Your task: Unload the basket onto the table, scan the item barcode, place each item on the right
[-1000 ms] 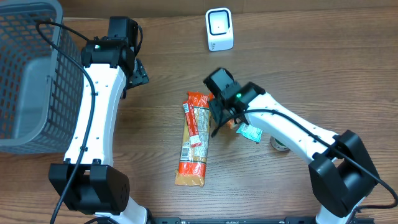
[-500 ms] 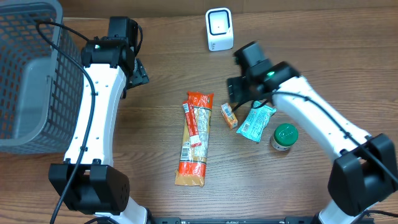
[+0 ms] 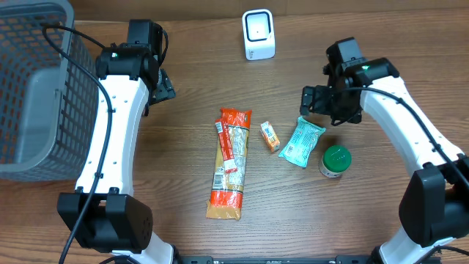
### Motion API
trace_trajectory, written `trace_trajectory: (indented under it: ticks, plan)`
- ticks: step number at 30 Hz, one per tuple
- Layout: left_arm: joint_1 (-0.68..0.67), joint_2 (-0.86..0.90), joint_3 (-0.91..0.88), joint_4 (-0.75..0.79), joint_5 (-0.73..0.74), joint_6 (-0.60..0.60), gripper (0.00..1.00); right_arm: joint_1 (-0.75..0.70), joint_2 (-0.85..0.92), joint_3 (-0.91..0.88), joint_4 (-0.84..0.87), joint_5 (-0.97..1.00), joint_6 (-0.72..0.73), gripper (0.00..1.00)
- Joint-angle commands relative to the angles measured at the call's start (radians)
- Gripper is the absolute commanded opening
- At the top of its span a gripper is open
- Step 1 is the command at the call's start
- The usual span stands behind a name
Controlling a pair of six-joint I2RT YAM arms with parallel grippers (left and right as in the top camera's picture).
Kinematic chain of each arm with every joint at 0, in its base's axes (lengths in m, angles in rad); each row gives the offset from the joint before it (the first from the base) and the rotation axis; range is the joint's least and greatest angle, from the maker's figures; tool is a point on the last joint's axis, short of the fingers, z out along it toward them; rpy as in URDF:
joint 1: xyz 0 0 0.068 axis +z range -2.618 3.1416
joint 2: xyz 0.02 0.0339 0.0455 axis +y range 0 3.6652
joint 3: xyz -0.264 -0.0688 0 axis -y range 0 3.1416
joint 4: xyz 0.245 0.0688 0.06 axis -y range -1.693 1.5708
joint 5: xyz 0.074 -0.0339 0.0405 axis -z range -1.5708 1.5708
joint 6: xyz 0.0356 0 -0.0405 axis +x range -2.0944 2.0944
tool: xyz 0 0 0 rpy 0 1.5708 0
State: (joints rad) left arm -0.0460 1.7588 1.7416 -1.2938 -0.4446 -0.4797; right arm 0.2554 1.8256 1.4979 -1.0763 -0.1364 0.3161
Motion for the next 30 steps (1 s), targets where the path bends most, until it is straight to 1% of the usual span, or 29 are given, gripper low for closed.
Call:
trace_trajectory:
  ticks: [1, 6, 9, 15, 16, 19, 23, 26, 30]
  plan:
    - [-0.007, -0.007, 0.013, 0.001, 0.001, -0.003, 0.99, -0.008, -0.034, -0.045, 0.011, -0.015, 0.045, 1.0]
    - [-0.007, -0.007, 0.013, 0.001, 0.001, -0.003, 1.0, -0.006, -0.034, -0.161, 0.09, -0.019, 0.093, 0.99]
    - [-0.007, -0.007, 0.013, 0.001, 0.001, -0.003, 1.0, -0.001, -0.034, -0.227, 0.152, -0.04, 0.127, 0.94]
    - [-0.007, -0.007, 0.013, 0.001, 0.001, -0.003, 1.0, -0.001, -0.034, -0.32, 0.252, -0.074, 0.133, 0.74]
    - [-0.007, -0.007, 0.013, 0.001, 0.001, -0.003, 1.0, -0.002, -0.034, -0.334, 0.272, -0.063, 0.133, 0.68]
    - [-0.007, -0.007, 0.013, 0.001, 0.001, -0.003, 1.0, -0.002, -0.034, -0.352, 0.306, -0.003, 0.133, 0.61]
    - [-0.007, -0.007, 0.013, 0.001, 0.001, -0.003, 1.0, -0.002, -0.034, -0.373, 0.359, 0.069, 0.133, 0.6]
    - [-0.007, -0.007, 0.013, 0.001, 0.001, -0.003, 1.0, -0.002, -0.034, -0.391, 0.39, 0.072, 0.133, 0.6]
    - [-0.007, -0.007, 0.013, 0.001, 0.001, -0.003, 1.0, -0.002, -0.034, -0.399, 0.391, 0.071, 0.134, 0.6]
